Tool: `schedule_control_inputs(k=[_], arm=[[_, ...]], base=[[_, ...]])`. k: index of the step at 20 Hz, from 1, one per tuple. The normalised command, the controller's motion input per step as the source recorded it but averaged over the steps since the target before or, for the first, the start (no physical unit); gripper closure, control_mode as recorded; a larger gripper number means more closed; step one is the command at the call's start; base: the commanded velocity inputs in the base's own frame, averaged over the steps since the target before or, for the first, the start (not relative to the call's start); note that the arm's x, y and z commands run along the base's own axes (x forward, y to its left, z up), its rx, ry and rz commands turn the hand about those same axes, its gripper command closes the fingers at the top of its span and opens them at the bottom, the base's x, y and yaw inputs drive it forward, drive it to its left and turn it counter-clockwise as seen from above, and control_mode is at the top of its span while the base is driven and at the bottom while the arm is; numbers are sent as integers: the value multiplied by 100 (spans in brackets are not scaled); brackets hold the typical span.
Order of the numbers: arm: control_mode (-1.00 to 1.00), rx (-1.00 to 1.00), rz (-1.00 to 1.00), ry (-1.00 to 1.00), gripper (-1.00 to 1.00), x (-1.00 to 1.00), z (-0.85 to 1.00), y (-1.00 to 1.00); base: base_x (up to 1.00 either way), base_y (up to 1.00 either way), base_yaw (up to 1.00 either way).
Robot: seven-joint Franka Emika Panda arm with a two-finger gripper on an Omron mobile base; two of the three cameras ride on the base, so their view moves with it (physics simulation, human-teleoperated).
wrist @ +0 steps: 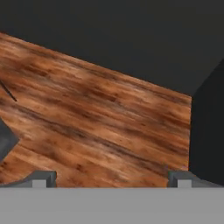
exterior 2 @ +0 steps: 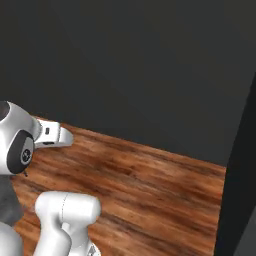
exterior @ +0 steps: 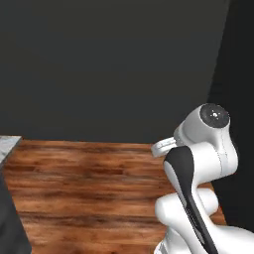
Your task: Place the pitcher and cup on the dining counter for serving.
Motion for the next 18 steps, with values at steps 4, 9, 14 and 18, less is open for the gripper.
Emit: schedule_control_inputs(k=[4,9,14,18], arm=[[100,0,0,0,-100,0,0,0],[100,0,0,0,-100,0,0,0],[100,0,0,0,-100,0,0,0],[100,0,0,0,-100,0,0,0]], base=[[-83,24,-83],[-70,19,-86],[-40,7,-88],[0,-52,-79]])
